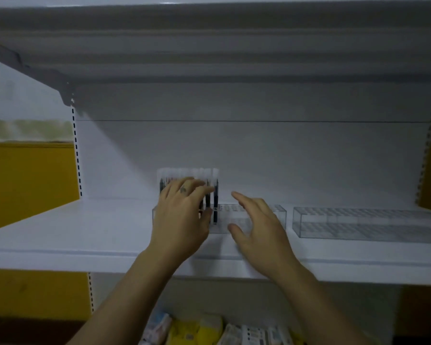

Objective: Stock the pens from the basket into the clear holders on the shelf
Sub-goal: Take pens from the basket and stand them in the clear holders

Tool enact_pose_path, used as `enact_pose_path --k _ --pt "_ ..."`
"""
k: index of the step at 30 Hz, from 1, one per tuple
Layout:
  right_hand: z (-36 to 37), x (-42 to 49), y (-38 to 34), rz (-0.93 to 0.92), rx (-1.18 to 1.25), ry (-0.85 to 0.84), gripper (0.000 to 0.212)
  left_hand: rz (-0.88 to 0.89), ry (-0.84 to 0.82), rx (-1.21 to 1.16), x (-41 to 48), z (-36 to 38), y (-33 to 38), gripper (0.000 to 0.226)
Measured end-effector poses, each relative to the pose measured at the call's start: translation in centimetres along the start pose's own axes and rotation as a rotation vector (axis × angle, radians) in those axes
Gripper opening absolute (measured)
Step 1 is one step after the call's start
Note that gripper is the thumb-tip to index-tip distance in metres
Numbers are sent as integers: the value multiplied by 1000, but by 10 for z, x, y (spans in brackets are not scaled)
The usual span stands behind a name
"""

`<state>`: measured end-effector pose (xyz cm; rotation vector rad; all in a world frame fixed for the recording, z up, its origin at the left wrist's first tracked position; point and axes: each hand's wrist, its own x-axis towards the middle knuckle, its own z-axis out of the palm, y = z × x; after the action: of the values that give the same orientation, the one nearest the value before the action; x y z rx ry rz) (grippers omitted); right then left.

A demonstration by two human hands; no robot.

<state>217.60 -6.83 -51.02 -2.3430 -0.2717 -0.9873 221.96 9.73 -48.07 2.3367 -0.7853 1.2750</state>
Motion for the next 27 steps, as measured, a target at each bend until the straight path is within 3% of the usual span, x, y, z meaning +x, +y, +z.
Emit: enact_pose_path --k 6,12,17,27 --pt "-7 -53 -7 6 -119 100 45 15 43 -50 -55 2 24 37" --pt "-3 -114 4 -9 -150 131 31 7 -46 -126 -110 13 48 29" --pt "15 -169 37 112 -212 -9 27 18 -200 -143 -167 45 64 31" --pt "64 -297 132 553 -290 -505 46 -116 -773 -255 -286 139 90 45"
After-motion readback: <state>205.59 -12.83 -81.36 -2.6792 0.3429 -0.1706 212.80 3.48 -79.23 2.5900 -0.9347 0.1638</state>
